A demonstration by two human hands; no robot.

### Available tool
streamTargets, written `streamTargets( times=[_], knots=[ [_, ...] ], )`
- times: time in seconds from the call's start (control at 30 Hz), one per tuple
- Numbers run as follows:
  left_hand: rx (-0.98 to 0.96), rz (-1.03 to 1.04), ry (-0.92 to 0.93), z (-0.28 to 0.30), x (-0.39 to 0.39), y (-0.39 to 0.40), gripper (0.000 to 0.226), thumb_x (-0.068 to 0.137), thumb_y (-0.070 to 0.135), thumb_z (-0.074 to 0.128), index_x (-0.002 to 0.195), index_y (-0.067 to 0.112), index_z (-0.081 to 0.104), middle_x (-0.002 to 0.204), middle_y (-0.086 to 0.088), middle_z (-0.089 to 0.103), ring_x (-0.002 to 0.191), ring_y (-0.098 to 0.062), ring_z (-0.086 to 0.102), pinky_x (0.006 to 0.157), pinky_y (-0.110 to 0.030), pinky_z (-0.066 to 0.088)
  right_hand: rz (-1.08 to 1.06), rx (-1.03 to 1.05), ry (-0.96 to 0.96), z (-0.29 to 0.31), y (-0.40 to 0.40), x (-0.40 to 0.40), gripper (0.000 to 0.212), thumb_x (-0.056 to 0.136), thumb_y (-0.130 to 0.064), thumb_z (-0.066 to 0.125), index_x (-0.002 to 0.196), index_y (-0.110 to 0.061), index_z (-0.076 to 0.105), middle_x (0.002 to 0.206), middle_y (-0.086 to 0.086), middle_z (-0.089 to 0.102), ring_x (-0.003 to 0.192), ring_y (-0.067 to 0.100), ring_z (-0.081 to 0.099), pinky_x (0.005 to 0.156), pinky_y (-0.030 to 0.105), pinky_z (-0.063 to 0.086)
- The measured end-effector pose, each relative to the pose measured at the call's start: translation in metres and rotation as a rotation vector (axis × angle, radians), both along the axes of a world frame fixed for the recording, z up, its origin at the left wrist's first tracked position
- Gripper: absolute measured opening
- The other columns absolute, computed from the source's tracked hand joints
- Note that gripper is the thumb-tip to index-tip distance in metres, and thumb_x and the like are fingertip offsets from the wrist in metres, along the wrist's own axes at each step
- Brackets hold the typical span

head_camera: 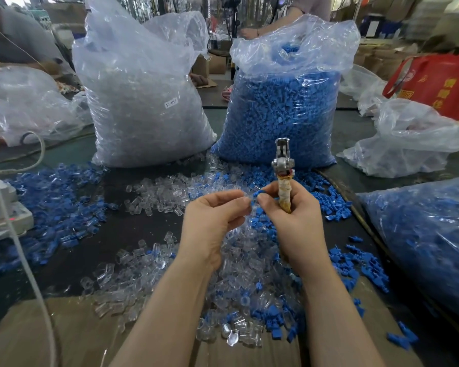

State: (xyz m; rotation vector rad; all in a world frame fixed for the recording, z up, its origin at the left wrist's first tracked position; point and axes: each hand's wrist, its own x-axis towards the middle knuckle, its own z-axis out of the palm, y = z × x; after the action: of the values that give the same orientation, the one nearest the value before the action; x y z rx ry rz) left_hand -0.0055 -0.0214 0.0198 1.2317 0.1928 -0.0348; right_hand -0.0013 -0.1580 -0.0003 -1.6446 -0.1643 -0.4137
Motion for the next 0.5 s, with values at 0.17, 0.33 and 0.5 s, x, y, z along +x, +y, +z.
streamTargets(
  times=[0.17,0.33,0.5],
  knots=[
    [0.015,-0.006,-0.018,0.002,-0.001,-0.004,0.008,0.078,0.005,0.077,0.083,0.008,0.073,0.077,-0.01,0.076,0.071,-0.014,0.073,0.058,-0.019,0.055,0.001,-0.015,-0.016,0.001,0.001,0.001,0.016,0.09,-0.009,0.069,0.082,-0.022,0.064,0.073,0.0,0.064,0.066,0.006,0.057,0.062,0.021,0.051],
    [0.028,0.011,-0.05,0.002,-0.002,-0.005,0.007,0.079,0.002,0.076,0.085,0.005,0.073,0.078,-0.012,0.076,0.072,-0.015,0.073,0.061,-0.019,0.056,-0.061,-0.105,-0.025,-0.002,0.003,0.003,0.011,0.091,-0.014,0.07,0.083,-0.018,0.062,0.074,0.0,0.063,0.064,0.016,0.056,0.058,0.027,0.047],
    [0.105,0.06,-0.118,0.004,-0.003,-0.012,0.006,0.08,-0.001,0.075,0.083,0.003,0.074,0.073,-0.007,0.075,0.067,-0.011,0.072,0.058,-0.015,0.052,-0.104,-0.139,-0.04,-0.004,0.003,0.001,0.015,0.09,-0.017,0.069,0.086,-0.007,0.06,0.072,0.011,0.061,0.067,0.03,0.054,0.059,0.04,0.044]
  ],
)
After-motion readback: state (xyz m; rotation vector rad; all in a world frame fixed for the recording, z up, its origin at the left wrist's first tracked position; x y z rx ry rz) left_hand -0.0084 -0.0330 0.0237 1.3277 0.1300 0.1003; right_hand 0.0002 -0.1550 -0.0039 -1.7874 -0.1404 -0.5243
